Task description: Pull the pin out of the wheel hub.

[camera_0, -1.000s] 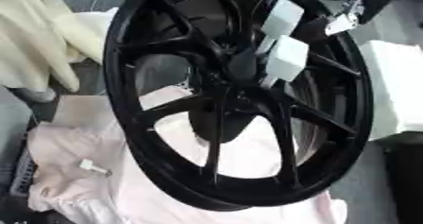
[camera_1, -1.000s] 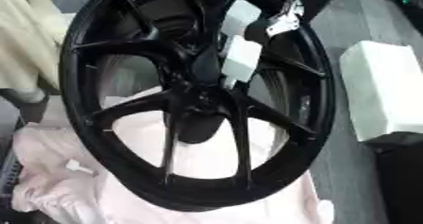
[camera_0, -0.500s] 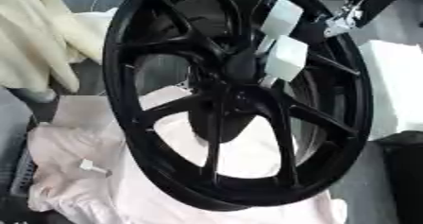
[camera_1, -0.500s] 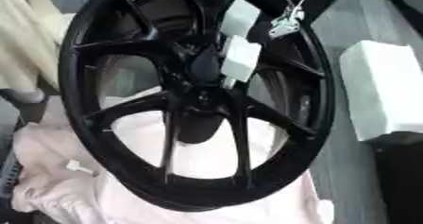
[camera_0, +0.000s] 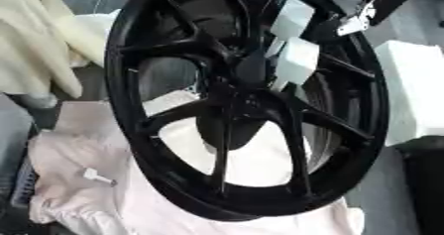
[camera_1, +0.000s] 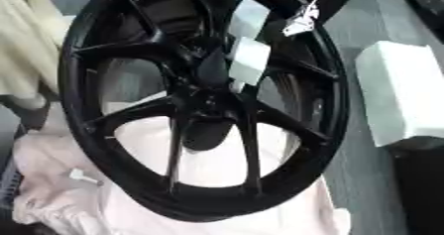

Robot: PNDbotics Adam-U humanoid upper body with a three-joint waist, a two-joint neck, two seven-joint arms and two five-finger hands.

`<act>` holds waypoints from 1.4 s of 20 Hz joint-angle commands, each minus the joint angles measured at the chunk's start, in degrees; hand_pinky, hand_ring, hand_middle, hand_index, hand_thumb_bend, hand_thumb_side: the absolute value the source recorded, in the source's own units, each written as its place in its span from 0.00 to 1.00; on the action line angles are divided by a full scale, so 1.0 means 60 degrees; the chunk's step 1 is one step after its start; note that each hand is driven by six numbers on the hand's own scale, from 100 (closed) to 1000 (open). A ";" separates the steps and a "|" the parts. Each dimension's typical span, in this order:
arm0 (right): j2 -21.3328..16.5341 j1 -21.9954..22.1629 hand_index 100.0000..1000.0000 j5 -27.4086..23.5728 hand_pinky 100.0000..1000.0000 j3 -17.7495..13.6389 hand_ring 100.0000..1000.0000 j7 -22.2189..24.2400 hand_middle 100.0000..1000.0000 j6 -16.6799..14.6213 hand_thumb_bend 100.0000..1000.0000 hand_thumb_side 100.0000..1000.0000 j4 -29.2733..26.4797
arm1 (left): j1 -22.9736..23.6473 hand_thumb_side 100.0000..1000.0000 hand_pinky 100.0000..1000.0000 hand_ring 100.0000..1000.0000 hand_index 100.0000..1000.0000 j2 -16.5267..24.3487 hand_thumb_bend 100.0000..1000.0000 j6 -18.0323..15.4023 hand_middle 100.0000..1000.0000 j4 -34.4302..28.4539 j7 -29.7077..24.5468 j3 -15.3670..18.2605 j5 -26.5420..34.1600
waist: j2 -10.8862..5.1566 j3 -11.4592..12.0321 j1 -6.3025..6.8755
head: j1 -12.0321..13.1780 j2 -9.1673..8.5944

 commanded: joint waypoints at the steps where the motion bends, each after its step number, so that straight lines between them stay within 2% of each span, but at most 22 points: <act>1: -0.0400 0.0127 0.75 -0.0313 0.75 -0.0108 0.70 0.0390 0.64 0.0000 0.37 0.27 0.0575 | -0.0038 0.80 0.51 0.55 0.62 0.0267 0.00 -0.0032 0.50 -0.0155 0.0016 0.0122 0.0000 | -0.0215 -0.0034 0.0102 | 0.0021 -0.0017; 5: -0.0429 0.0318 0.74 -0.0642 0.72 -0.0291 0.69 0.0986 0.64 0.0066 0.37 0.25 0.1536 | -0.0017 0.80 0.51 0.55 0.62 0.0248 0.00 -0.0019 0.50 -0.0149 0.0012 0.0124 0.0012 | -0.0228 -0.0027 0.0107 | 0.0048 -0.0017; 7: -0.0335 0.0259 0.74 -0.0906 0.71 -0.0287 0.68 0.1288 0.64 0.0238 0.38 0.36 0.2022 | -0.0011 0.80 0.51 0.55 0.62 0.0246 0.00 -0.0011 0.50 -0.0148 0.0007 0.0126 0.0019 | -0.0242 -0.0023 0.0113 | 0.0061 -0.0017; 11: 0.0050 -0.0212 0.75 -0.1495 0.70 -0.0067 0.69 0.1889 0.64 0.0692 0.41 0.46 0.2793 | 0.0025 0.80 0.51 0.55 0.62 0.0232 0.00 0.0005 0.50 -0.0137 0.0007 0.0133 0.0045 | -0.0294 -0.0059 0.0138 | 0.0106 -0.0017; 22: 0.0361 -0.0579 0.73 -0.3320 0.67 -0.0478 0.66 0.3697 0.62 0.2501 0.43 0.48 0.3424 | 0.0133 0.80 0.51 0.55 0.62 0.0191 0.00 0.0011 0.50 -0.0126 0.0040 0.0165 0.0100 | -0.0419 -0.0174 0.0205 | 0.0215 -0.0017; 28: 0.0281 -0.0651 0.73 -0.4352 0.67 -0.0508 0.66 0.4225 0.61 0.3532 0.44 0.48 0.3473 | 0.0228 0.80 0.51 0.55 0.62 0.0160 0.00 0.0020 0.49 -0.0107 0.0061 0.0178 0.0102 | -0.0501 -0.0266 0.0239 | 0.0317 -0.0017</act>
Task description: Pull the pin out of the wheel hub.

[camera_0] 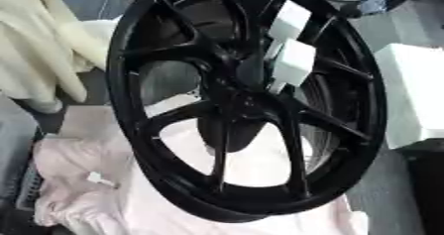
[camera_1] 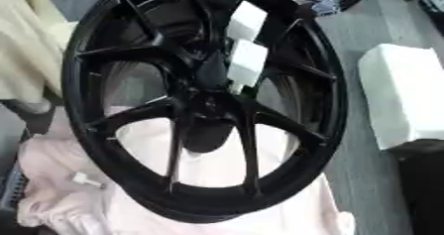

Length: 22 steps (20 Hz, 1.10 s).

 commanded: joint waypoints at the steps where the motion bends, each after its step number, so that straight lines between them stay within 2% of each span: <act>1: -0.0343 -0.0197 0.73 -0.0611 0.68 -0.0148 0.66 0.0252 0.61 0.0513 0.44 0.48 -0.0090 | 0.0010 0.80 0.51 0.55 0.62 0.0162 0.00 -0.0009 0.49 -0.0108 0.0043 0.0120 0.0008 | -0.0326 -0.0049 0.0118 | 0.0073 -0.0019; 5: -0.0340 -0.0328 0.73 -0.0974 0.68 -0.0106 0.66 0.0367 0.61 0.1212 0.43 0.46 -0.0509 | 0.0083 0.80 0.51 0.55 0.62 0.0139 0.00 -0.0001 0.49 -0.0093 0.0046 0.0121 0.0006 | -0.0417 -0.0136 0.0145 | 0.0129 -0.0019; 11: -0.0244 -0.0467 0.74 -0.1069 0.68 0.0004 0.67 0.0401 0.61 0.2328 0.43 0.46 -0.1122 | 0.0231 0.80 0.51 0.55 0.62 0.0089 0.00 0.0008 0.49 -0.0058 0.0079 0.0149 -0.0002 | -0.0551 -0.0269 0.0194 | 0.0157 -0.0019; 16: 0.0140 -0.0715 0.74 -0.0882 0.69 0.0078 0.67 0.0377 0.62 0.2615 0.43 0.44 -0.1192 | 0.0434 0.80 0.51 0.55 0.62 -0.0034 0.00 0.0033 0.49 -0.0001 0.0127 0.0182 -0.0011 | -0.0713 -0.0431 0.0307 | 0.0034 -0.0019; 17: 0.0248 -0.0788 0.74 -0.0801 0.69 0.0090 0.67 0.0332 0.62 0.2663 0.45 0.44 -0.1148 | 0.0468 0.77 0.51 0.55 0.62 -0.0060 0.03 0.0038 0.49 0.0008 0.0134 0.0184 -0.0008 | -0.0750 -0.0481 0.0334 | 0.0033 -0.0019; 18: 0.0339 -0.0859 0.74 -0.0718 0.69 0.0112 0.67 0.0276 0.62 0.2711 0.42 0.44 -0.1094 | 0.0504 0.80 0.51 0.55 0.62 -0.0080 0.00 0.0041 0.49 0.0015 0.0139 0.0187 -0.0007 | -0.0787 -0.0538 0.0362 | 0.0054 -0.0019; 22: 0.0583 -0.1085 0.74 -0.0462 0.70 0.0327 0.68 0.0157 0.62 0.2765 0.42 0.45 -0.0919 | 0.0640 0.81 0.51 0.55 0.62 -0.0120 0.00 0.0048 0.49 0.0043 0.0175 0.0219 -0.0019 | -0.0877 -0.0740 0.0416 | 0.0198 -0.0035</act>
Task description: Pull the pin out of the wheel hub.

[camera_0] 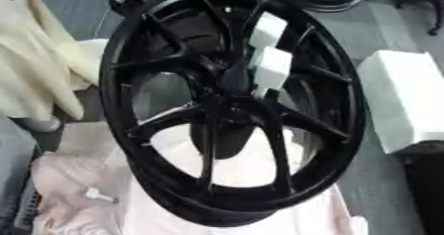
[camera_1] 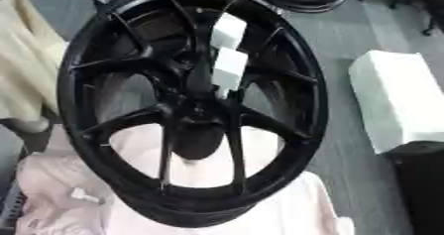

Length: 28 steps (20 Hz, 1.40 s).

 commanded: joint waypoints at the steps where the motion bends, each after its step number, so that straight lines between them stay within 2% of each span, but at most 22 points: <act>1: -0.0067 -0.0276 0.74 0.0231 0.70 0.0066 0.68 -0.0059 0.63 0.0023 0.42 0.45 0.0099 | 0.0024 0.81 0.51 0.55 0.62 0.0131 0.00 0.0002 0.49 -0.0074 0.0054 0.0145 -0.0019 | -0.0254 -0.0068 0.0066 | 0.0088 -0.0052; 16: 0.0007 -0.0246 0.75 0.0399 0.70 0.0167 0.69 -0.0024 0.63 -0.0030 0.43 0.47 0.0218 | 0.0012 0.81 0.50 0.55 0.62 0.0143 0.00 0.0027 0.49 -0.0081 0.0057 0.0145 -0.0040 | -0.0208 -0.0080 0.0001 | 0.0199 -0.0090; 20: 0.0093 -0.0338 0.75 0.0448 0.70 0.0078 0.69 0.0060 0.64 0.0028 0.43 0.48 0.0399 | -0.0043 0.80 0.50 0.55 0.62 0.0168 0.00 0.0021 0.49 -0.0092 0.0071 0.0150 -0.0042 | -0.0149 -0.0065 0.0010 | 0.0312 -0.0026; 28: 0.0417 -0.0483 0.75 0.0402 0.71 -0.0204 0.70 0.0526 0.64 0.0083 0.45 0.49 0.0723 | -0.0045 0.80 0.50 0.55 0.62 0.0125 0.00 0.0021 0.50 -0.0088 0.0101 0.0167 -0.0015 | -0.0183 -0.0118 0.0063 | 0.0223 -0.0023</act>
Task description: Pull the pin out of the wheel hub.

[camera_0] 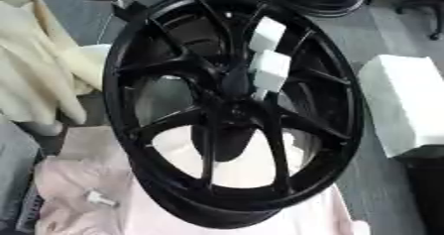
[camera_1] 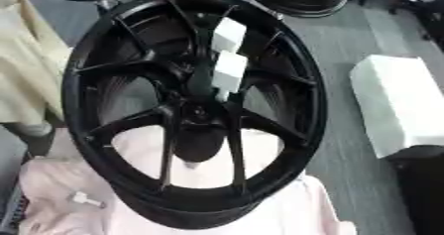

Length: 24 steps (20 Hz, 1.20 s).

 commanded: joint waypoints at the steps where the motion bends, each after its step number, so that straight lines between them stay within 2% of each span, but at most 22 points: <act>1: 0.0010 -0.0224 0.74 0.0006 0.71 -0.0337 0.69 0.0166 0.64 0.0038 0.45 0.48 0.0022 | -0.0058 0.80 0.50 0.55 0.62 0.0163 0.00 -0.0014 0.50 -0.0088 0.0057 0.0129 -0.0013 | -0.0178 -0.0073 0.0106 | -0.0009 -0.0017; 5: 0.0698 -0.0035 0.74 0.0171 0.70 -0.1035 0.68 -0.0163 0.63 0.0085 0.43 0.41 -0.0488 | 0.0135 0.81 0.50 0.55 0.62 0.0123 0.00 -0.0013 0.50 -0.0055 0.0132 0.0210 -0.0048 | -0.0248 -0.0352 0.0140 | 0.0248 -0.0017; 7: 0.1151 0.0222 0.73 0.0349 0.69 -0.1375 0.67 -0.0453 0.62 0.0186 0.43 0.40 -0.0925 | 0.0296 0.81 0.50 0.55 0.62 0.0134 0.00 -0.0011 0.49 -0.0032 0.0182 0.0267 -0.0103 | -0.0289 -0.0571 0.0121 | 0.0548 -0.0017; 10: 0.1869 0.0501 0.73 0.0731 0.69 -0.1557 0.67 -0.0815 0.62 0.0449 0.43 0.39 -0.1526 | 0.0516 0.82 0.50 0.55 0.62 0.0169 0.00 -0.0005 0.49 -0.0007 0.0257 0.0343 -0.0199 | -0.0305 -0.0839 0.0087 | 0.0979 -0.0017; 14: 0.2711 0.0656 0.74 0.1410 0.70 -0.1455 0.69 -0.0823 0.64 0.0706 0.42 0.39 -0.1827 | 0.0781 0.82 0.50 0.55 0.62 0.0322 0.00 -0.0016 0.49 0.0014 0.0350 0.0427 -0.0352 | -0.0331 -0.1140 0.0022 | 0.1429 -0.0017; 18: 0.2975 0.0644 0.76 0.2119 0.73 -0.1282 0.73 -0.0812 0.68 0.0609 0.42 0.41 -0.1815 | 0.1008 0.82 0.50 0.55 0.62 0.0470 0.00 -0.0035 0.49 0.0038 0.0441 0.0498 -0.0473 | -0.0367 -0.1340 -0.0043 | 0.1756 -0.0017; 24: 0.3230 0.0346 0.78 0.3044 0.76 -0.0812 0.76 -0.0665 0.72 0.0200 0.42 0.45 -0.1442 | 0.1398 0.82 0.50 0.55 0.62 0.0674 0.00 -0.0059 0.49 0.0079 0.0574 0.0610 -0.0678 | -0.0441 -0.1702 -0.0157 | 0.2268 -0.0017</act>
